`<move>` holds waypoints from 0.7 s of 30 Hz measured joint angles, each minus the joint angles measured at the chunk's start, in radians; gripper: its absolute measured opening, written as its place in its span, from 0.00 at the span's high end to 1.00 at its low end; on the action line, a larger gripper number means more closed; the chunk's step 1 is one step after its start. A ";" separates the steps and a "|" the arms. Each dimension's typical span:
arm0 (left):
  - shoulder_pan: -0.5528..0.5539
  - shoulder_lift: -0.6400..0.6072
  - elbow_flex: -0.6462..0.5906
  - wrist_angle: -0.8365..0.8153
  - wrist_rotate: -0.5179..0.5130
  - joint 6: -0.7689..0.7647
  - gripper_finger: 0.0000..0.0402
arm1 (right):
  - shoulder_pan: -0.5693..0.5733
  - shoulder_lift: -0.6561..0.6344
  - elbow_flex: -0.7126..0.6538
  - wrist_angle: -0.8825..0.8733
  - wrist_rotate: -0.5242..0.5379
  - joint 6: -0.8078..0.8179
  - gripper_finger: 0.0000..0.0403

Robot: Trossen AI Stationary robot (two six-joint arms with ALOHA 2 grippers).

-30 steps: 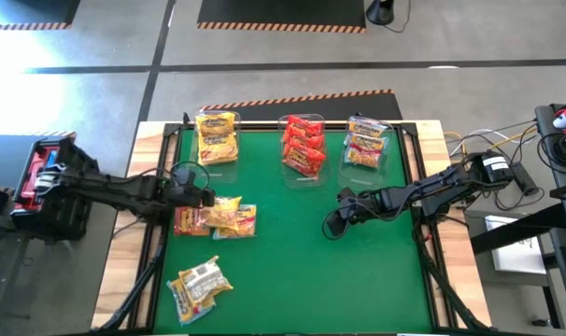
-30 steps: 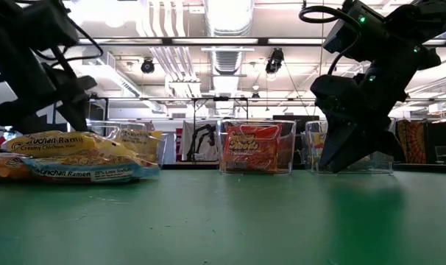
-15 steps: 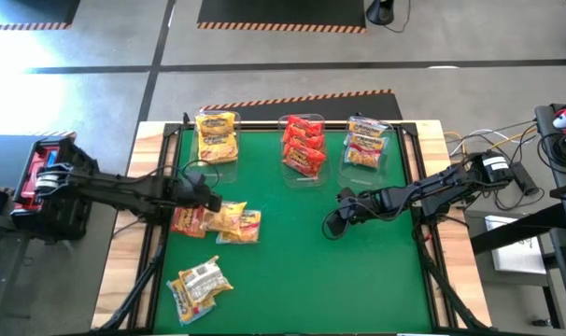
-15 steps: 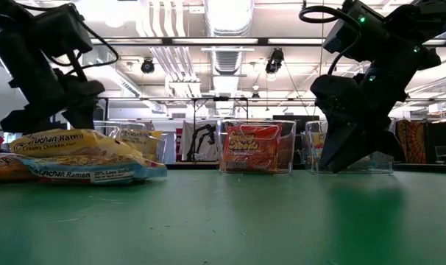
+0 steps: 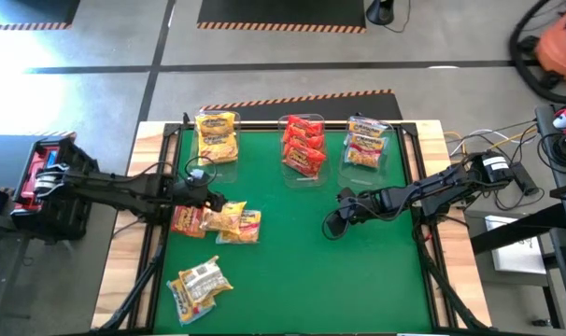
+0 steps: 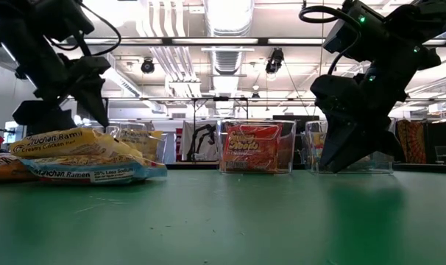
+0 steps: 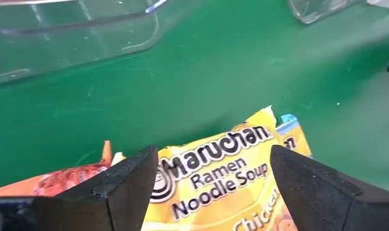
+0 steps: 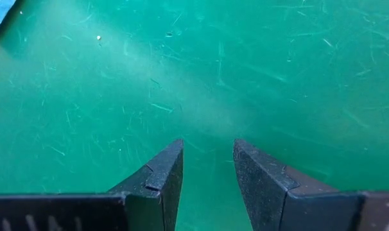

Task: Sort Maruchan noodles
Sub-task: Put the yellow noodle pack into the left transparent bin

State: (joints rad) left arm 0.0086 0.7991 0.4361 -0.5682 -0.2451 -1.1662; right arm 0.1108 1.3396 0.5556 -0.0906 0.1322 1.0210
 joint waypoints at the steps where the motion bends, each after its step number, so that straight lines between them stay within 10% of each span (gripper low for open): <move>1: 0.000 0.001 0.006 -0.013 -0.003 0.000 0.30 | 0.000 0.000 0.000 0.000 0.000 0.000 0.68; 21: -0.001 0.004 0.143 -0.057 0.080 0.043 0.31 | 0.000 0.000 0.000 0.000 0.000 0.000 0.68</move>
State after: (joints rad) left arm 0.0074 0.8029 0.5791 -0.6248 -0.1650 -1.1233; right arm 0.1104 1.3396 0.5556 -0.0905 0.1322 1.0206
